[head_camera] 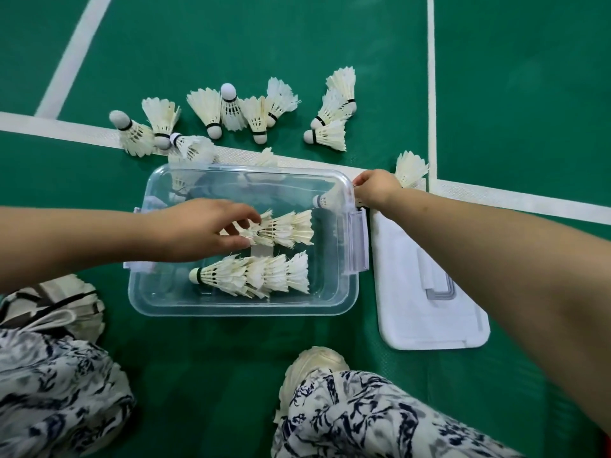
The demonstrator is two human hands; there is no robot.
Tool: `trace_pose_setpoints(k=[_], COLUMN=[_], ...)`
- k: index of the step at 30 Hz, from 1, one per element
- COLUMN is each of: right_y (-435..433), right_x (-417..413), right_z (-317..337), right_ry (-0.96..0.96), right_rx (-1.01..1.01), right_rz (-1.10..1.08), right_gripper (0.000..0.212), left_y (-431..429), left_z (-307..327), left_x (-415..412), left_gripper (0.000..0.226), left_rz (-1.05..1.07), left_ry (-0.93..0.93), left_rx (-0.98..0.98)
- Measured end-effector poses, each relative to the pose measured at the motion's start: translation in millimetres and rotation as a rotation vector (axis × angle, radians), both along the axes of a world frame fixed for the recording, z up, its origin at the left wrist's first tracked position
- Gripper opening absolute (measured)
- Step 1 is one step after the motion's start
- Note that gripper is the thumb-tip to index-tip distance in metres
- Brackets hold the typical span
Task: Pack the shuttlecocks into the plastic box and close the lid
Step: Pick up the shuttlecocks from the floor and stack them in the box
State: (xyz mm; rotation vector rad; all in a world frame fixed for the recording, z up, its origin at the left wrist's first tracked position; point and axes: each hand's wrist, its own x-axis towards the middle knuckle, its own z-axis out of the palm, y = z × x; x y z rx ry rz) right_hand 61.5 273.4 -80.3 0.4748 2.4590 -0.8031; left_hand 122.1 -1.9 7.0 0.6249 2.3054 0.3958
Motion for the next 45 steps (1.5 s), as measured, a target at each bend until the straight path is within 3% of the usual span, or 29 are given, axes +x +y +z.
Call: trace_pose_setpoints(k=[3,9,14,20,23,26,29,32,38,42,45], right_y=[6,15,3,-49,-69,-84,-99,-107,-111,-106,-96], right_x=[1,8,8,31,45,54,61,64,63,70,71], right_z=[4,37,100,140,145,143,144,144,141,136,130], right_ry=[0.031,0.224,0.518,0.58,0.609,0.621,0.617,0.579,0.454,0.398,0.374], right_rx=[-0.076,-0.255,-0.234,-0.134,-0.129,-0.108,-0.065,-0.042,0.027,-0.093,-0.19], right_rz=[-0.107,-0.383,-0.234,0.136,0.186,0.221,0.228,0.234,0.267,0.265,0.21], right_gripper=[0.026,0.023,0.02,0.009,0.007,0.013,0.037,0.045,0.018,0.032,0.011], left_y=[0,-2,0,2,3,7,10,7,16,24,23], left_z=[2,12,27,52,66,74,79,79,74,69,57], left_x=[-1,-3,-4,-8,-6,-5,1,1,3,4,1], left_gripper=[0.037,0.037,0.051,0.081,0.082,0.078,0.077,0.085,0.105,0.091,0.083], left_rz=[0.002,0.018,0.079,0.118,-0.036,-0.19,-0.212,-0.187,-0.205,-0.171,-0.029], left_ry=[0.0,0.019,0.031,0.405,0.689,0.824,0.809,0.747,0.668,0.66,0.475], left_rx=[0.011,0.045,0.117,0.258,0.277,0.2,0.17,0.15,0.017,-0.062,-0.042])
